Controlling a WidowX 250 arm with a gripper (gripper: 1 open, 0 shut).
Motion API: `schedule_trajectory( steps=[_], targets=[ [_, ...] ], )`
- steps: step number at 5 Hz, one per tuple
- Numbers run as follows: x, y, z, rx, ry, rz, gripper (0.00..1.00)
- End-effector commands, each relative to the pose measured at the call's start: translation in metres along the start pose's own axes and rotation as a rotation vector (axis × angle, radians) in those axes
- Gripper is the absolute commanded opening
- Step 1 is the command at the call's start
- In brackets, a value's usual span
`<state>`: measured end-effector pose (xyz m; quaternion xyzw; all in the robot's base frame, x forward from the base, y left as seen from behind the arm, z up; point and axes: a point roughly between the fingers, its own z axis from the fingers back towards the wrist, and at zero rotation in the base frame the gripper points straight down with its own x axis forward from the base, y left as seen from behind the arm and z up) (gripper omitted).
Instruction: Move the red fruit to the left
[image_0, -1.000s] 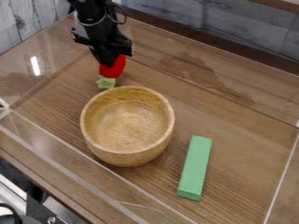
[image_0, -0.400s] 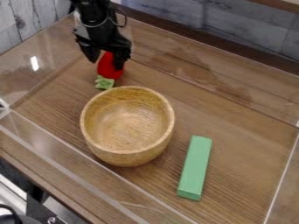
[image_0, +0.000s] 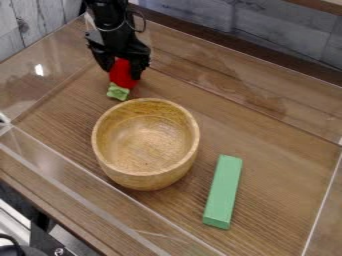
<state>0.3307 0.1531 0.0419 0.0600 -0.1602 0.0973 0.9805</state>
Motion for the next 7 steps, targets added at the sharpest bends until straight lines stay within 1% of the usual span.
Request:
schedule_trajectory(
  steps=[1, 3, 4, 7],
  targets=[
    [0.018, 0.011, 0.01, 0.027, -0.048, 0.018, 1.0],
    [0.021, 0.013, 0.004, 0.029, -0.031, 0.024, 1.0],
    [0.02, 0.018, 0.002, 0.037, -0.022, 0.035, 0.0],
    [0.009, 0.042, -0.01, 0.065, 0.019, 0.077, 0.0]
  ],
)
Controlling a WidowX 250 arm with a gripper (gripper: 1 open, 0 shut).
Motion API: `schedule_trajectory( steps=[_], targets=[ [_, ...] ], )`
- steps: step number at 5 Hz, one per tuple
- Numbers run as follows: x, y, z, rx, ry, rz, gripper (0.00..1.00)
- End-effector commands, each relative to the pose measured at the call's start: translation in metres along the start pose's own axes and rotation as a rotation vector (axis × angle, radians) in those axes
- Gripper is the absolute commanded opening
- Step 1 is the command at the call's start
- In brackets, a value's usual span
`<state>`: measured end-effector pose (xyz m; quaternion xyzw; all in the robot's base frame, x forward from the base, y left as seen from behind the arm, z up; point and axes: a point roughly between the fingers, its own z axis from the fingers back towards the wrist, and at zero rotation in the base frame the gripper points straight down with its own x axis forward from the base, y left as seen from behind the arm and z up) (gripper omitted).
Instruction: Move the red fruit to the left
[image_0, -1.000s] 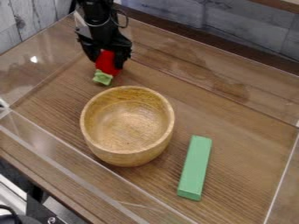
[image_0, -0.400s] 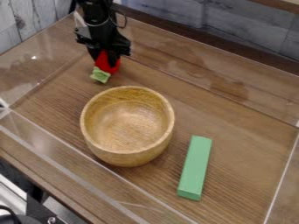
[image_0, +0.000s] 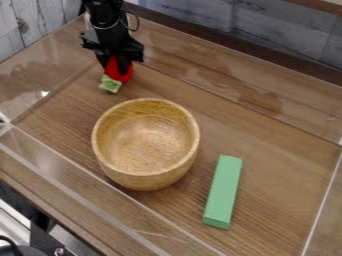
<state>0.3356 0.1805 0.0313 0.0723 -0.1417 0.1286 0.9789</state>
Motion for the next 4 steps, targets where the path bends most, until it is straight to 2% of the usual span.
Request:
schedule_trajectory(
  steps=[1, 2, 4],
  targets=[
    [0.0, 0.023, 0.001, 0.034, 0.0, 0.035, 1.0],
    [-0.005, 0.028, -0.003, 0.043, 0.018, 0.047, 1.0],
    [-0.007, 0.035, 0.006, 0.055, 0.03, 0.074, 1.0]
  ],
)
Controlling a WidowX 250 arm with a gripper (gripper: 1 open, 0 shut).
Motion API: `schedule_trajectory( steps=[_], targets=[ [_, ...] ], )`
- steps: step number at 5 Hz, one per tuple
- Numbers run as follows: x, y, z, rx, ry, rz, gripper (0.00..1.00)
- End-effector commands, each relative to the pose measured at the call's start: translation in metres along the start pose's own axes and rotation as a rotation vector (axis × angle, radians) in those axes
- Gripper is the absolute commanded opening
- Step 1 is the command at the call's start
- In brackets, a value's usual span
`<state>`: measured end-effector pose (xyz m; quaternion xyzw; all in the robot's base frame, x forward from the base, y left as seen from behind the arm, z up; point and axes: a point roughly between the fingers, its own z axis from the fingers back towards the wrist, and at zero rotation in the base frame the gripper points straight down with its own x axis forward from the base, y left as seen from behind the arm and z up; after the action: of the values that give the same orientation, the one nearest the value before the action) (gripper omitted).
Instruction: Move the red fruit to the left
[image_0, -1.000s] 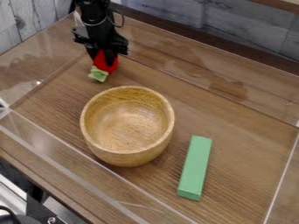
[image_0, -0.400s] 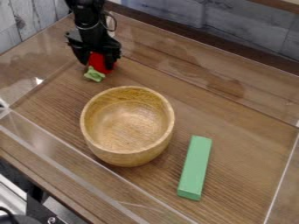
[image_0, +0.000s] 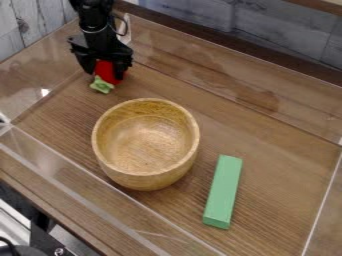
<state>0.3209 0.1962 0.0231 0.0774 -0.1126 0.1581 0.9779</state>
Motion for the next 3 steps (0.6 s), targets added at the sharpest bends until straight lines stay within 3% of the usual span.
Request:
schedule_trajectory(
  steps=[1, 3],
  targets=[
    [0.005, 0.018, 0.019, 0.031, -0.027, 0.033, 1.0],
    [0.006, 0.015, 0.031, 0.027, -0.017, 0.045, 1.0]
  ],
)
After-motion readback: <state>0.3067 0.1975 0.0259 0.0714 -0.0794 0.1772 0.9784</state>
